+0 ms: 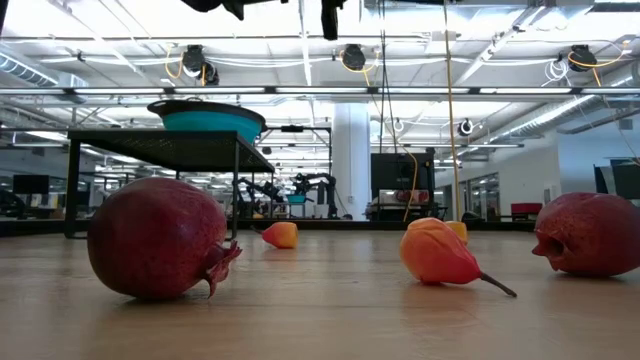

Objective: Pick & Place Fruit
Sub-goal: Put the orange into the blue strainer bowl on the shelf

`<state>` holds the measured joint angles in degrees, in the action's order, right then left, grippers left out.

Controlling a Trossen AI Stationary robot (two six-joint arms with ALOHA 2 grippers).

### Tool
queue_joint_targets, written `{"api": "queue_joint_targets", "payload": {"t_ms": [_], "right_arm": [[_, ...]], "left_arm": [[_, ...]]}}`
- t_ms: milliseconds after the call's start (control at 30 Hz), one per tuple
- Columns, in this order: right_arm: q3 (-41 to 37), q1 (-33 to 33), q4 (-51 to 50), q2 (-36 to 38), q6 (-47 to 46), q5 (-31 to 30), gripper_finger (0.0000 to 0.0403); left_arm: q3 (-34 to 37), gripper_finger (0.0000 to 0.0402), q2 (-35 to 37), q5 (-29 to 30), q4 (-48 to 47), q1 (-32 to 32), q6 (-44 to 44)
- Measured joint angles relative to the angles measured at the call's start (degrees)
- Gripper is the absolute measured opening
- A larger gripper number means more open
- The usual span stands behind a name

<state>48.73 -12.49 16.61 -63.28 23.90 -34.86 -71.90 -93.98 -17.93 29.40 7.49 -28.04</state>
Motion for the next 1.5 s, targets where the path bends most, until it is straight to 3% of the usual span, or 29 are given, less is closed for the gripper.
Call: {"api": "queue_joint_targets", "payload": {"t_ms": [133, 467, 833, 1033, 1500], "right_arm": [[-0.02, 0.04, -3.2, -0.17, -1.9, -0.05, 0.0253], [-0.02, 1.49, -11.81, -0.1, -5.81, -2.96, 0.0254], [-0.02, 3.93, -22.39, 1.41, -14.47, -2.29, 0.0254], [0.0, 3.92, -29.43, 5.51, -21.4, 5.12, 0.0254], [0.0, 3.03, -43.85, 14.37, -35.41, 5.03, 0.0252]], "left_arm": [[0.0, 0.0104, 1.33, 0.02, 1.4, -0.9, 9.87], [0.0, 0.0104, 2.49, 3.67, 2.79, -7.57, 45.7], [0.0, 0.0104, 4.9, 11.09, 1.22, -10.03, 56.38], [0.02, 0.0104, 5.47, 14.21, 0.66, -10.84, 58.26], [0.02, 0.0104, 6.08, 17.07, -1.04, -11.12, 63.55]]}}
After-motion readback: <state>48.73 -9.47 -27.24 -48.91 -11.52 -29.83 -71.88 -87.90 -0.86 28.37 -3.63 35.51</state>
